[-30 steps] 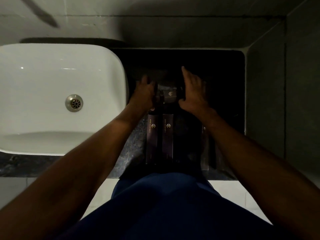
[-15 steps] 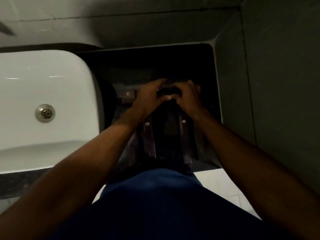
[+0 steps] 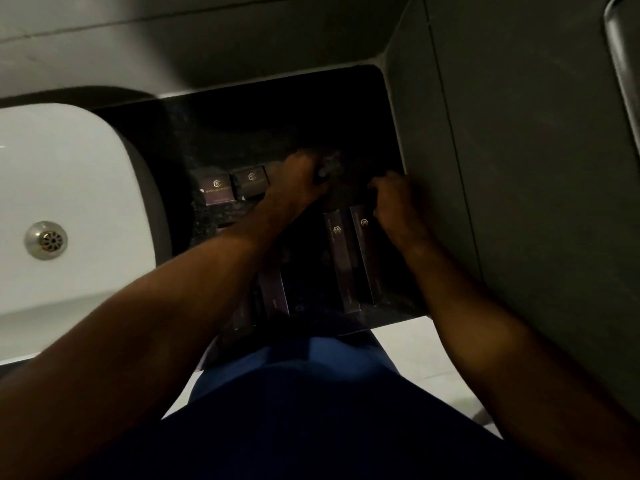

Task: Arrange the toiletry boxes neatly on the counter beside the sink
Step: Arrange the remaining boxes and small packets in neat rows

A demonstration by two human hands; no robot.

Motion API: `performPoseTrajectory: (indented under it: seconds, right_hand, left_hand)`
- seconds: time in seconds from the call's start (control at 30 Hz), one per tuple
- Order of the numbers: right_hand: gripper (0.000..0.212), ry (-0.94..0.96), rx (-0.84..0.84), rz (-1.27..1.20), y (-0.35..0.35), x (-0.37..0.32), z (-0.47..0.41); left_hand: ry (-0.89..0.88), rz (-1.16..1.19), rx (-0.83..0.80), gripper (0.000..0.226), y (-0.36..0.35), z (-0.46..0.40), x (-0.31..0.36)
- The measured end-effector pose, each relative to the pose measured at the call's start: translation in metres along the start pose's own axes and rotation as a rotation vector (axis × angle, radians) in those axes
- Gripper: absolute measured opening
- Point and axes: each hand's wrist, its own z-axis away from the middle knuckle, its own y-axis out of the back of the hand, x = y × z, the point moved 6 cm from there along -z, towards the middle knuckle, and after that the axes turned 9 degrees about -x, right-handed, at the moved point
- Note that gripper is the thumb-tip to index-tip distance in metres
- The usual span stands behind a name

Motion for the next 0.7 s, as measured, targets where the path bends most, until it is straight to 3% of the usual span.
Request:
performPoseTrajectory:
  seconds: [0.07,0.17,0.3,0.43,0.7]
  right_hand:
    - [0.028,-0.042,0.056,-0.180,0.000,0.002,-0.003]
    - [0.055,0.040,0.119,-0.495,0.006,-0.012,-0.003]
    - [0.054,0.119,0.228,-0.589,0.015,-0.025,-0.006]
    - [0.066,0.171,0.193,-0.535,0.011,-0.028,-0.008]
    - [0.062,0.202,0.269,-0.328,0.023,-0.030,-0.008]
  left_hand:
    - [0.020,-0.003,-0.006,0.029,-0.004,0.003,-0.005]
    - [0.042,0.006,0.019,0.034,-0.011,0.007,-0.006]
    - [0.048,0.117,0.064,0.034,-0.015,0.007,-0.004]
    - [0.048,0.138,0.061,0.035,-0.021,0.004,-0.003]
    - [0.061,0.139,0.099,0.030,-0.025,-0.001,-0.006]
